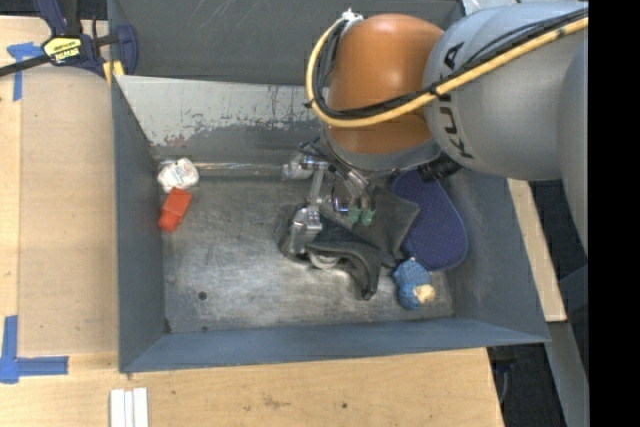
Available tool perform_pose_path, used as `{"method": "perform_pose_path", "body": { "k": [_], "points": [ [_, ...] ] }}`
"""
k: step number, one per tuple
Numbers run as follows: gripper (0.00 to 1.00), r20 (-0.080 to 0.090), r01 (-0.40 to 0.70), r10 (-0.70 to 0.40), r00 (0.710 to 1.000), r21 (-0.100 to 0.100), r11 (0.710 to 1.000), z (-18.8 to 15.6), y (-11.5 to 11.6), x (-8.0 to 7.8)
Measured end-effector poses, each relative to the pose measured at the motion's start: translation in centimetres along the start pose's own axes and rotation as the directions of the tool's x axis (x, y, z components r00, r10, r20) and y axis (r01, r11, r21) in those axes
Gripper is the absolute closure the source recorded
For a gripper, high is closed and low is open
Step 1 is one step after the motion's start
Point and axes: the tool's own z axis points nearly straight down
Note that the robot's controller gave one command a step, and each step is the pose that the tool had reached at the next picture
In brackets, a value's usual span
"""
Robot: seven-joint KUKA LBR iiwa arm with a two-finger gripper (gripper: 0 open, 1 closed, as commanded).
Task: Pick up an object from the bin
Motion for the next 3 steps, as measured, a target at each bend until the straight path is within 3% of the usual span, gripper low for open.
{"method": "perform_pose_path", "body": {
  "k": [1,2,3],
  "points": [
    [0.0,0.011,0.194,-0.194,0.981,-0.004,0.981,-1.9,3.0,-4.5],
    [0.0,0.026,0.389,-0.389,0.921,-0.001,0.921,5.3,-2.3,-3.0],
    [1.0,0.018,0.387,-0.387,0.922,-0.002,0.922,5.7,-2.5,-2.7]
  ]
}}
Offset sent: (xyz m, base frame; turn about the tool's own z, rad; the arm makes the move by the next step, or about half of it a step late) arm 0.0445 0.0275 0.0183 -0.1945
